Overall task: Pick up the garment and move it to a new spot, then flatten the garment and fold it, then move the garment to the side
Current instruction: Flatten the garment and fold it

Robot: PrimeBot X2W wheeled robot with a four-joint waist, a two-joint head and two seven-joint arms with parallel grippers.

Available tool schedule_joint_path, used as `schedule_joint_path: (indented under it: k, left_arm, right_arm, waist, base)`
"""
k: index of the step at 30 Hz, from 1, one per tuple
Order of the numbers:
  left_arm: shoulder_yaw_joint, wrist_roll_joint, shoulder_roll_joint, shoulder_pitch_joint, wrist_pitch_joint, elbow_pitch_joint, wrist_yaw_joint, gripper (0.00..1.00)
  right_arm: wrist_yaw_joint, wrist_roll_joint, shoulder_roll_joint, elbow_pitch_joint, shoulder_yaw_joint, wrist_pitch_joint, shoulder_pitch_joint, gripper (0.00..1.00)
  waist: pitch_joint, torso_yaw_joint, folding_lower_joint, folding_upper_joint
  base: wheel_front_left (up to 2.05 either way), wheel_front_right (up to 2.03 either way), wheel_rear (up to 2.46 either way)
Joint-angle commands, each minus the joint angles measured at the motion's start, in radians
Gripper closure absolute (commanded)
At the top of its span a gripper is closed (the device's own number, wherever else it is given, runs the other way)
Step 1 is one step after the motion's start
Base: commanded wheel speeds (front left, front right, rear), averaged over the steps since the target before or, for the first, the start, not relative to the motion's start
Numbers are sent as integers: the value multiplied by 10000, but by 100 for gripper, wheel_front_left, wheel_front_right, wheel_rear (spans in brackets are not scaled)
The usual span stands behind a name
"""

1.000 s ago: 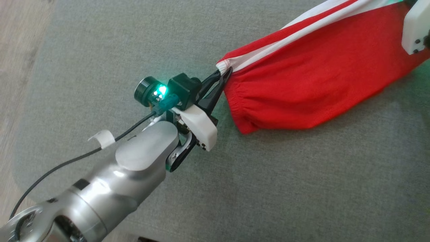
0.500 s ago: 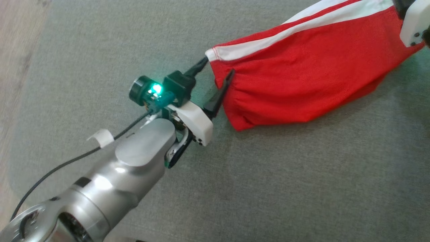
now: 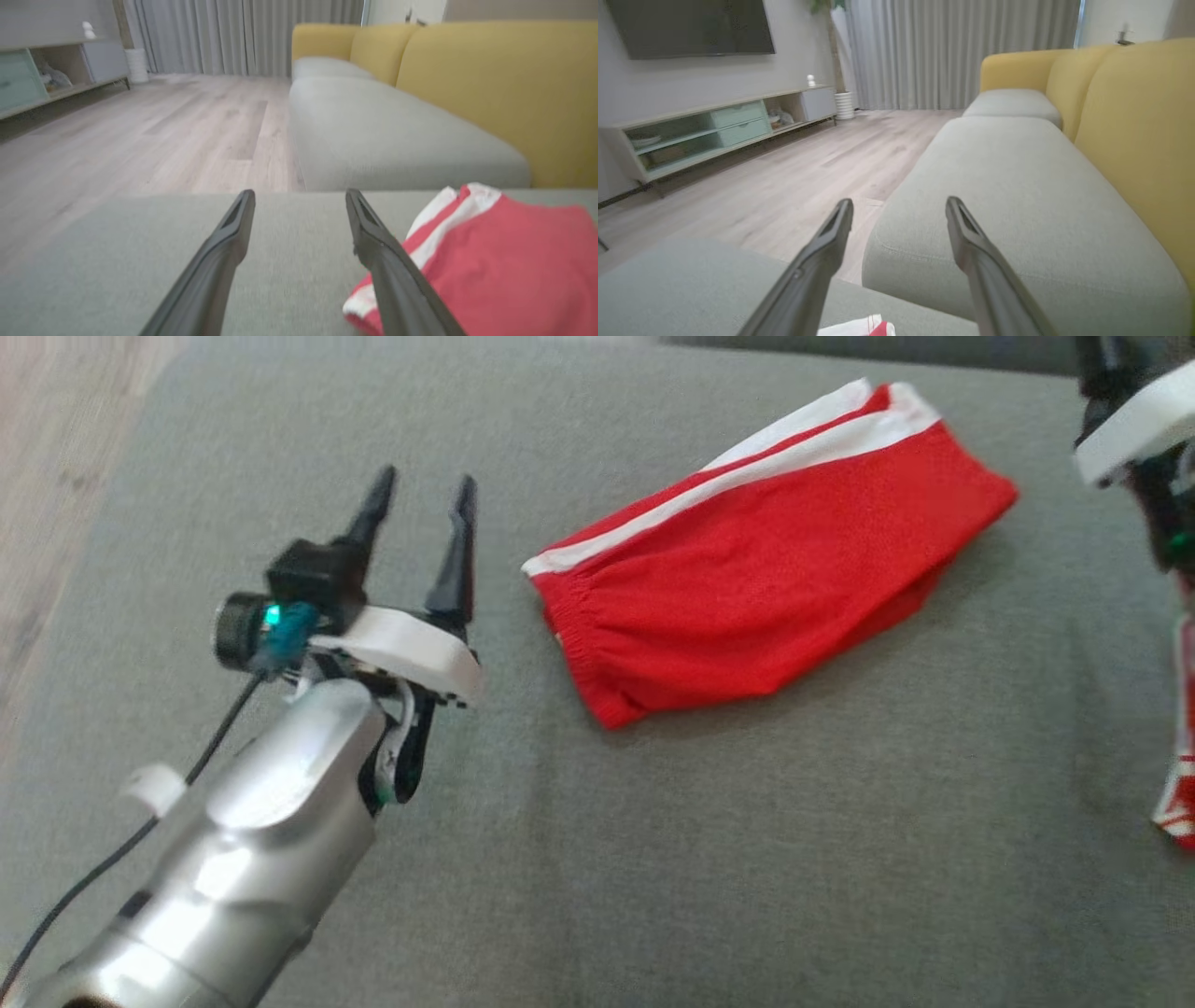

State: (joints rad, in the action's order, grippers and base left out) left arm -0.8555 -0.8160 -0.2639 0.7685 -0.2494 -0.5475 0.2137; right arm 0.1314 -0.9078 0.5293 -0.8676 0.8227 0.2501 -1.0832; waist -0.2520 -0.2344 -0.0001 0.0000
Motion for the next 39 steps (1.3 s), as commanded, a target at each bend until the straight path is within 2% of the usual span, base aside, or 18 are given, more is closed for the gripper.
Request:
schedule_joint_path:
  k: [1, 5, 11, 12, 16, 18, 20, 25, 30, 35, 39]
  left_arm:
    - [846, 301, -364, -56, -120, 652, 228, 0]
    - [2092, 1169, -320, -1284, -121, 1861, 554, 0]
    - [3414, 2264, 181, -3283, -122, 2781, 530, 0]
    - [3414, 2264, 181, -3283, -122, 2781, 530, 0]
    - [4069, 2676, 632, -4493, -123, 2865, 214, 0]
    - [4341, 2914, 830, -4991, -123, 2830, 19, 0]
    - [4643, 3135, 1035, -5345, -123, 2795, -163, 0]
    - [5169, 3754, 1380, -5607, -123, 2709, -629, 0]
    - [5498, 4207, 1650, -5273, -123, 2694, -1037, 0]
    - [5624, 4504, 1895, -4875, -124, 2628, -1345, 0]
    - [5620, 4626, 2038, -4596, -124, 2553, -1525, 0]
  right_arm:
    - [-7, 12, -185, 500, -503, 105, 325, 0]
    - [-7, 645, -831, 1440, -2459, 112, 1731, 0]
    - [-7, 2724, -2517, 2959, -5254, 114, 4756, 0]
    - [-7, 2724, -2517, 2959, -5254, 114, 4756, 0]
    - [-7, 4166, -3749, 3819, -6312, 115, 6650, 0]
    - [-7, 5021, -4144, 4171, -6579, 115, 7419, 0]
    - [-7, 5308, -4477, 4393, -6954, 115, 8017, 0]
    - [-7, 5715, -4734, 4907, -7327, 115, 8589, 0]
    - [-7, 5900, -4772, 5174, -7375, -54, 8133, 0]
    - [-7, 6189, -4704, 5002, -7670, -1064, 7015, 0]
    - [-7, 6214, -4406, 4179, -8222, -2289, 5608, 0]
  waist:
    - [482, 393, 1, 0]
    - [927, 706, 1, 0]
    - [1503, 1122, 1, 0]
    - [1503, 1122, 1, 0]
    - [1758, 1333, 1, 0]
    - [1832, 1416, 1, 0]
    - [1857, 1444, 1, 0]
    - [1732, 1378, 1, 0]
    - [1216, 1134, 1, 0]
    - [415, 756, 1, 0]
    - [-221, 341, 1, 0]
  base:
    - [0, 0, 0]
    - [0, 0, 0]
    - [0, 0, 0]
    - [0, 0, 0]
    - [0, 0, 0]
    - [0, 0, 0]
    - [0, 0, 0]
    - [0, 0, 0]
    - [0, 0, 0]
    - [0, 0, 0]
    - [0, 0, 0]
